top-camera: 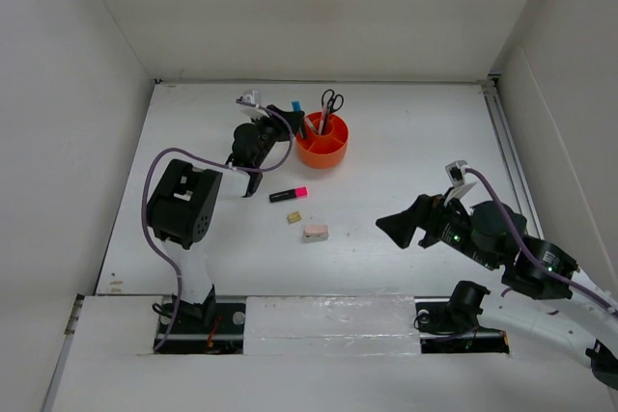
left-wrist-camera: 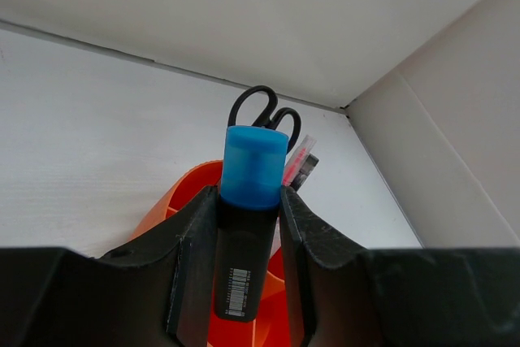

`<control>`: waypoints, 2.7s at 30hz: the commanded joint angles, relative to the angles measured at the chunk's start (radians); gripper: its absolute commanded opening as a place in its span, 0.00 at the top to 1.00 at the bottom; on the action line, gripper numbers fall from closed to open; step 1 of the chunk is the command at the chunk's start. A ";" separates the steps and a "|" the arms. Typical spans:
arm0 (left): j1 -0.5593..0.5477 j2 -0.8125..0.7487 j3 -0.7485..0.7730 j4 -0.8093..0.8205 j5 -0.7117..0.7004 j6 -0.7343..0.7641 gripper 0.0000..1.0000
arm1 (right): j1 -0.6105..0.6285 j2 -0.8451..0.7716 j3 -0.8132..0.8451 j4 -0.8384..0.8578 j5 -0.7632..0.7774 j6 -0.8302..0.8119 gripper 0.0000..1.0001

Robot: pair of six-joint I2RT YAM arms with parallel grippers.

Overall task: Sort the stationery into containers
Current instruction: Place the stationery in the storage box.

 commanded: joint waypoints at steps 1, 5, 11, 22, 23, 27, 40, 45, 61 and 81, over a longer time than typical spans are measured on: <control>0.001 0.000 -0.010 0.096 0.016 -0.019 1.00 | 0.007 -0.012 0.020 0.002 0.000 0.006 0.02; 0.001 0.009 0.008 0.087 0.026 -0.019 1.00 | 0.007 -0.021 0.020 -0.007 0.000 0.006 0.02; 0.001 0.018 0.008 0.087 0.035 -0.029 1.00 | 0.007 -0.021 0.020 -0.007 0.000 0.006 0.02; 0.001 0.018 0.008 0.087 0.035 -0.029 1.00 | 0.007 -0.021 0.020 0.002 -0.009 0.006 0.02; 0.001 0.018 0.008 0.087 0.035 -0.029 1.00 | 0.007 -0.021 0.020 0.002 -0.009 0.006 0.02; 0.001 0.018 0.008 0.087 0.035 -0.029 1.00 | 0.007 -0.021 0.020 0.002 -0.009 0.006 0.02; 0.001 0.018 0.008 0.108 0.032 -0.038 1.00 | 0.007 -0.021 0.020 0.002 -0.018 0.006 0.02; 0.001 0.027 -0.001 0.108 0.023 -0.038 1.00 | 0.007 -0.021 0.029 0.002 -0.018 0.006 0.02; 0.001 0.046 -0.039 0.108 0.010 -0.038 1.00 | 0.007 -0.012 0.029 0.002 -0.018 -0.003 0.02; 0.001 -0.032 -0.081 0.162 0.029 -0.038 0.28 | 0.007 -0.012 0.029 0.002 -0.018 -0.003 0.02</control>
